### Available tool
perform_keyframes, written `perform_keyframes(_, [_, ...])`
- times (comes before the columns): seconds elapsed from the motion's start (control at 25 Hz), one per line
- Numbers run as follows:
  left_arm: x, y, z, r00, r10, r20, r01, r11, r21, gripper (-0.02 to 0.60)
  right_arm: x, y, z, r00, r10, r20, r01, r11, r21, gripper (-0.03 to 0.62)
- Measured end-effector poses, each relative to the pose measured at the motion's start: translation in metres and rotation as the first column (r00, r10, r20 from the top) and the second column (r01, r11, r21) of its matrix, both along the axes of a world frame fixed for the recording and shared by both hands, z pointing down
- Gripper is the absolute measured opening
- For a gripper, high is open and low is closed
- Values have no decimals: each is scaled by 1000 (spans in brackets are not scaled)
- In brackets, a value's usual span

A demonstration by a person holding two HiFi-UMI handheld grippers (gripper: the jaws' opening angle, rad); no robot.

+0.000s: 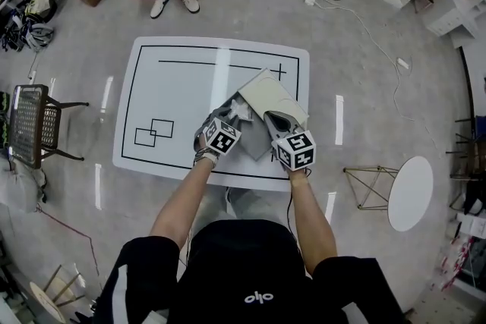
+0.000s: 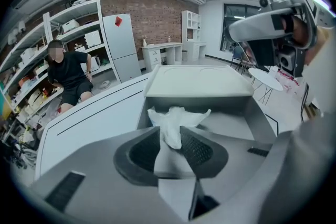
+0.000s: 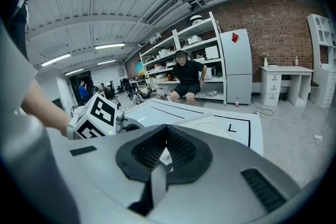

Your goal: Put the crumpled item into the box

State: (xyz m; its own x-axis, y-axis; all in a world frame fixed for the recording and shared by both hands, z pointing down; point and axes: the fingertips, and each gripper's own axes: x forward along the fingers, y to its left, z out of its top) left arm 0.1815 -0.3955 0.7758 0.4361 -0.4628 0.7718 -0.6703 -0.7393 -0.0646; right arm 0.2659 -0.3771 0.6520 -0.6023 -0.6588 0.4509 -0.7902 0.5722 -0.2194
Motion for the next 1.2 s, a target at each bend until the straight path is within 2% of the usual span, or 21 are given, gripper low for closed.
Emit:
perform_keyframes(0.08, [-1,3,3,1000,3,5,-3,1000,-17,149,1,1,-1,1000,2,1,-2,1000,0,9])
perform_keyframes(0.12, [-1,4,4,1000,5,5,-5,1000,-20,159,1,1,-1,1000,3,2,-3,1000,0,9])
perform_keyframes(0.4, [-12,6,-6,1000,-13,-14,13,1000,11,166,-2,5,-3,1000,10,9,-10,1000,9,9])
perform_keyframes(0.6, [-23,10,-46,993,-64,-102,73,994,82,164,0,8,-17,1000,15,13,-15,999,32,9])
perform_keyframes(0.84, [-31,19,-111,972,-69,-224,116,973,201,103,-5,10,-43,1000,2,23,-4,997,79,9])
perform_keyframes(1.08, [-44,27,-182,932,-82,-354,197,932,304,8,-16,17,-71,999,-25,25,22,992,128,9])
perform_keyframes(1.2, [-51,32,-208,910,-76,-408,222,920,323,8,-21,24,-80,999,-42,23,38,989,142,9])
